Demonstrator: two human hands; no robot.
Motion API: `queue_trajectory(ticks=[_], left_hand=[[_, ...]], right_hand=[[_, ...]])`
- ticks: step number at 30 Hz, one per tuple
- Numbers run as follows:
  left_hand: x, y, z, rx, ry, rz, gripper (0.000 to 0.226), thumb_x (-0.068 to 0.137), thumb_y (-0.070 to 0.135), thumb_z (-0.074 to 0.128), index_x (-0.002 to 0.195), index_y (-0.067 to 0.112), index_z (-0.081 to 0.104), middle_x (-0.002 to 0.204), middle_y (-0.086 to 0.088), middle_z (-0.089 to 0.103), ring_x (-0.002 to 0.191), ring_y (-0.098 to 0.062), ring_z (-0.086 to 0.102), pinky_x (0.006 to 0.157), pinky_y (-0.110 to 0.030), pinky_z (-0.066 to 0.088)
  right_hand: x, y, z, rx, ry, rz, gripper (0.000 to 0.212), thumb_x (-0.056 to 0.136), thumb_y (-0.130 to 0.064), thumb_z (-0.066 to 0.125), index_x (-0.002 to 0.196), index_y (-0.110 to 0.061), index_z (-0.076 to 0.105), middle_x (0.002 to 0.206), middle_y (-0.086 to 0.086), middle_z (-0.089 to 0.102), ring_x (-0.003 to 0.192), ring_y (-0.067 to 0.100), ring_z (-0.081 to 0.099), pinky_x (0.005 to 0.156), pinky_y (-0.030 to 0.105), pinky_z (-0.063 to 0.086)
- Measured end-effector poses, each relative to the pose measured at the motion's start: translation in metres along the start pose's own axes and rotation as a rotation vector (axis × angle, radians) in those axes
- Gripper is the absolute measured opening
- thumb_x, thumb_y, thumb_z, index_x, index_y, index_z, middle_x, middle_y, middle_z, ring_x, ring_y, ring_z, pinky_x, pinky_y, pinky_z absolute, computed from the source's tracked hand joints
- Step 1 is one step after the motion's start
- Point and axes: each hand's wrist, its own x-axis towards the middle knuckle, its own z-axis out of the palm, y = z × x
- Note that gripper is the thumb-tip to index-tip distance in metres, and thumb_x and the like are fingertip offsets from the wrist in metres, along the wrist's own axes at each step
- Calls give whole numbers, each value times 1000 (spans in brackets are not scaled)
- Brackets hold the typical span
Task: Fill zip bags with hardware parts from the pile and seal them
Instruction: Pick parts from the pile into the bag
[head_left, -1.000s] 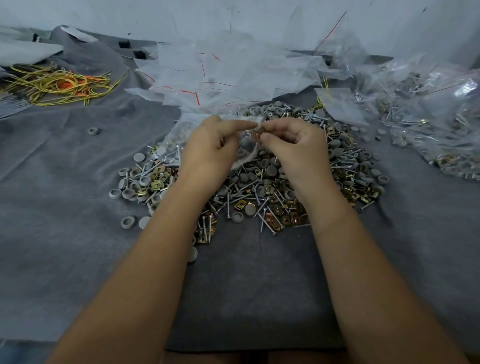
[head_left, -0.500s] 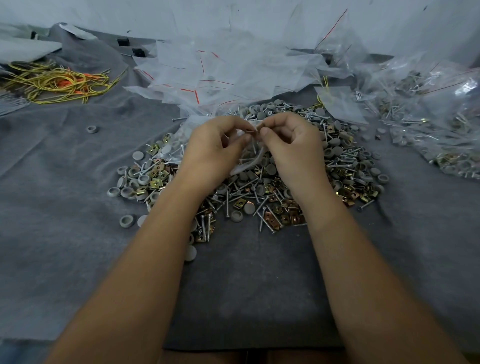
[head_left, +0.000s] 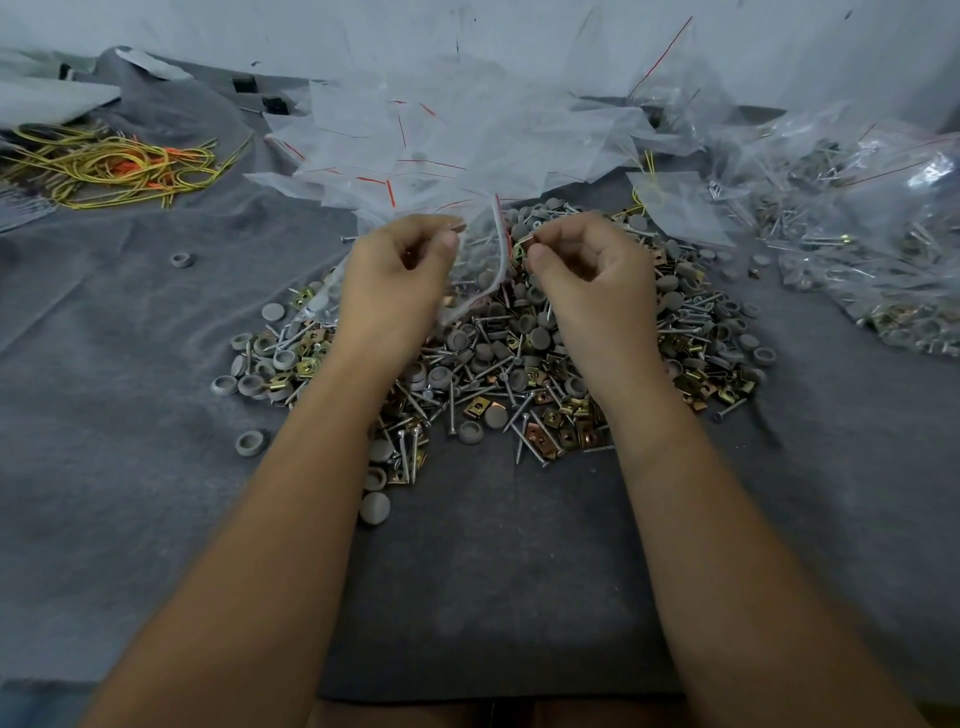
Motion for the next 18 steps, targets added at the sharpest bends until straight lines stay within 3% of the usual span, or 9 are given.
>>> queue_trajectory(ticks=[4,8,10,12,15,18], left_hand=[[0,2,0,-91,25,-9,19,98,13,56,108,11,71,57,21,57,52,6,47,56,-10,40],[-3,4,1,-106,-39,11,21,99,13,55,112,8,71,48,24,52,47,7,44,52,-7,33],[-5,6,1,-93,-59,39,19,98,13,57,109,11,72,49,22,52,48,5,44,53,-6,34],[-7,8,1,-95,-91,62,18,97,14,58,106,15,74,62,12,63,59,1,50,61,-11,41],[-8,8,3,-86,-152,89,18,96,13,59,99,25,73,91,-18,73,81,-13,59,75,-23,47],[-8,8,4,-89,-145,102,22,95,13,59,94,31,72,91,-15,74,82,-14,60,76,-24,48]], right_hand=[[-4,-2,4,-45,-47,-61,12,85,-10,68,86,-22,70,75,-14,63,68,-3,55,62,13,45],[-6,1,10,-168,-24,-128,15,83,-16,72,86,-31,70,104,-3,51,92,8,55,80,21,47],[-6,2,12,-186,1,-144,15,82,-15,72,83,-30,69,113,-1,43,102,12,54,83,18,45],[-6,2,15,-176,-3,-133,15,81,-13,70,80,-27,66,117,-1,41,104,14,55,79,14,44],[-6,3,18,-107,-8,-116,12,82,-10,68,82,-21,65,117,-1,40,107,15,54,87,26,49],[-7,4,19,-152,-32,-119,9,83,-10,68,84,-19,65,113,-1,42,99,10,54,85,24,47]])
